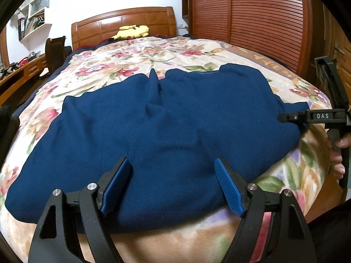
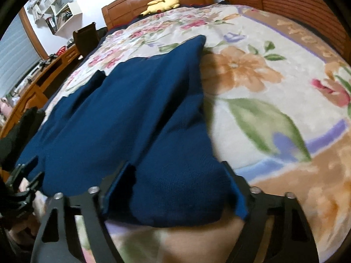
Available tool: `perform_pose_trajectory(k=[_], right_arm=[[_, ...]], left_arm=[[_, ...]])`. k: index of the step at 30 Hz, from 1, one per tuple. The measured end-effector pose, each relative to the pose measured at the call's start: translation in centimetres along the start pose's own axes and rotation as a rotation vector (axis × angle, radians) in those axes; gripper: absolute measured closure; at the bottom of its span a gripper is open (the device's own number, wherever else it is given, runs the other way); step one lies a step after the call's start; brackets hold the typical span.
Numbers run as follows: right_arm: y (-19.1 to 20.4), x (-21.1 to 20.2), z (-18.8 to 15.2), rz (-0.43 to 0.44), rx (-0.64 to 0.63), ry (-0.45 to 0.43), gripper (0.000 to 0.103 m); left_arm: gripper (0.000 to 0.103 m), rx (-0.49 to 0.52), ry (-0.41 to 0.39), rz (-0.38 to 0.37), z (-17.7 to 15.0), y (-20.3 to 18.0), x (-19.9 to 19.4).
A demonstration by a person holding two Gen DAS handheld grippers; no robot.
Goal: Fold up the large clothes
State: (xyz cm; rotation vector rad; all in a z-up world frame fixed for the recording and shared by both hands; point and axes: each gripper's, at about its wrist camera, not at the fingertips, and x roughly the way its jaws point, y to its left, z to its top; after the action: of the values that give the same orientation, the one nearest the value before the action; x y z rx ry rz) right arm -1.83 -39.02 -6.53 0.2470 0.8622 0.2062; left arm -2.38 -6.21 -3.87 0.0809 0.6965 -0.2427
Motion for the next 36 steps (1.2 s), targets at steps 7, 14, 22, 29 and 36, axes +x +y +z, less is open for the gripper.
perform_pose_trajectory(k=[7, 14, 22, 29, 36], right_arm=[[0.4, -1.2, 0.8, 0.053, 0.013, -0.074, 0.075], [4.7, -4.1, 1.9, 0.009, -0.114, -0.227, 0.079], [10.6, -4.3, 2.7, 0.004, -0.262, -0.259, 0.08], [15.3, -3.1, 3.3, 0.026, -0.384, -0.279, 0.081], [23.0, -1.3, 3.2, 0.12, -0.508, -0.292, 0.082]], left_arm=[[0.023, -0.009, 0.006, -0.028, 0.1, 0.6, -0.2], [0.023, -0.03, -0.032, -0.037, -0.4, 2.9, -3.3], [0.023, -0.104, -0.078, -0.012, -1.6, 8.2, -7.2], [0.023, -0.136, -0.095, 0.04, -2.8, 12.4, -9.4], [0.023, -0.13, -0.117, 0.114, -4.4, 16.0, -12.4]])
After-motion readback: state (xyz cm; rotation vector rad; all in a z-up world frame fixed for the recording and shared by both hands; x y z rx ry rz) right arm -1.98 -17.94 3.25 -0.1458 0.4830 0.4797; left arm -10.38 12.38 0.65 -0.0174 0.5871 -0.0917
